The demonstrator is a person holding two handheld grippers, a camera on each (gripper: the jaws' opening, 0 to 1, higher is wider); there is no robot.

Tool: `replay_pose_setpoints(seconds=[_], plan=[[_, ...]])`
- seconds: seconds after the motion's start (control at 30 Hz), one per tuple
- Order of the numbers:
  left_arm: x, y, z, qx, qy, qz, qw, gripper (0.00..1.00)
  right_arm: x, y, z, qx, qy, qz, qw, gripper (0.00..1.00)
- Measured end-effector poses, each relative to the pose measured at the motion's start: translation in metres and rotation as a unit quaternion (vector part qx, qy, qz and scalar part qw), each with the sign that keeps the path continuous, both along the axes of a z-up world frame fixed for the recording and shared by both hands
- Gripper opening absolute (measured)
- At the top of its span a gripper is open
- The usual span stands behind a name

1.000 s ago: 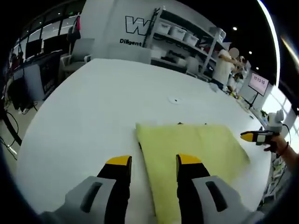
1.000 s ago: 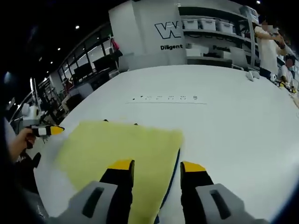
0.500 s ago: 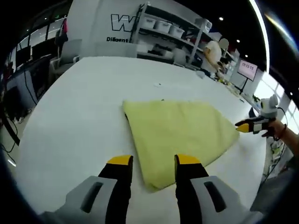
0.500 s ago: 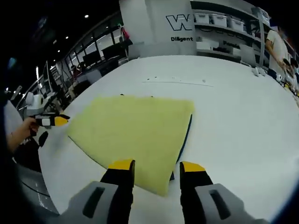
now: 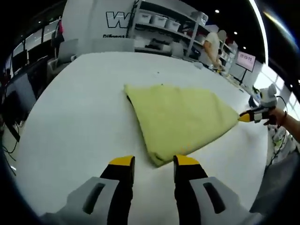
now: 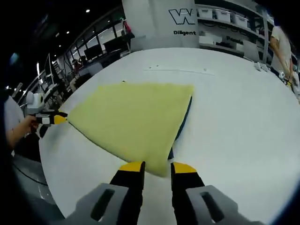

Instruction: Fold the garment on the visible template until the final outline fits inside the template.

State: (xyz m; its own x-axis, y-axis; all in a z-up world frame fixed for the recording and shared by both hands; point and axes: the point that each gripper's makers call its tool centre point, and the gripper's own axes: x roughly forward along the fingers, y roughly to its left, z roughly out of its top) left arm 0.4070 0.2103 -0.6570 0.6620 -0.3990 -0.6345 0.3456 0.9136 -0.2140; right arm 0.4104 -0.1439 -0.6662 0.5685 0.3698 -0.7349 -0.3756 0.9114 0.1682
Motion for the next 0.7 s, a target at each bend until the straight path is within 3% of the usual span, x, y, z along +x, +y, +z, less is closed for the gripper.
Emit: replay_pose_setpoints(seconds=[0.3,0.53,0.7], plan=[[0.0003,-0.0040,-0.0055,-0.009,0.007,-0.027,0.9996,0.02,-0.0017,0.0011,-0.0023,-0.004,0.005,0.008,1.0000,0.05],[0.0004,-0.0033,-0.0084,-0.010,0.012,-0.037,0.9992,0.00,-0.0016,0.0014,-0.0029,-0.006,0.006,0.013,0.9999,0.03],[-0.0008,-0.0035,-0.0037,0.002,-0.002,-0.066,0.9978,0.00,-0.0028,0.0017,-0.0035,-0.018,0.002,0.032,0.9993,0.00]])
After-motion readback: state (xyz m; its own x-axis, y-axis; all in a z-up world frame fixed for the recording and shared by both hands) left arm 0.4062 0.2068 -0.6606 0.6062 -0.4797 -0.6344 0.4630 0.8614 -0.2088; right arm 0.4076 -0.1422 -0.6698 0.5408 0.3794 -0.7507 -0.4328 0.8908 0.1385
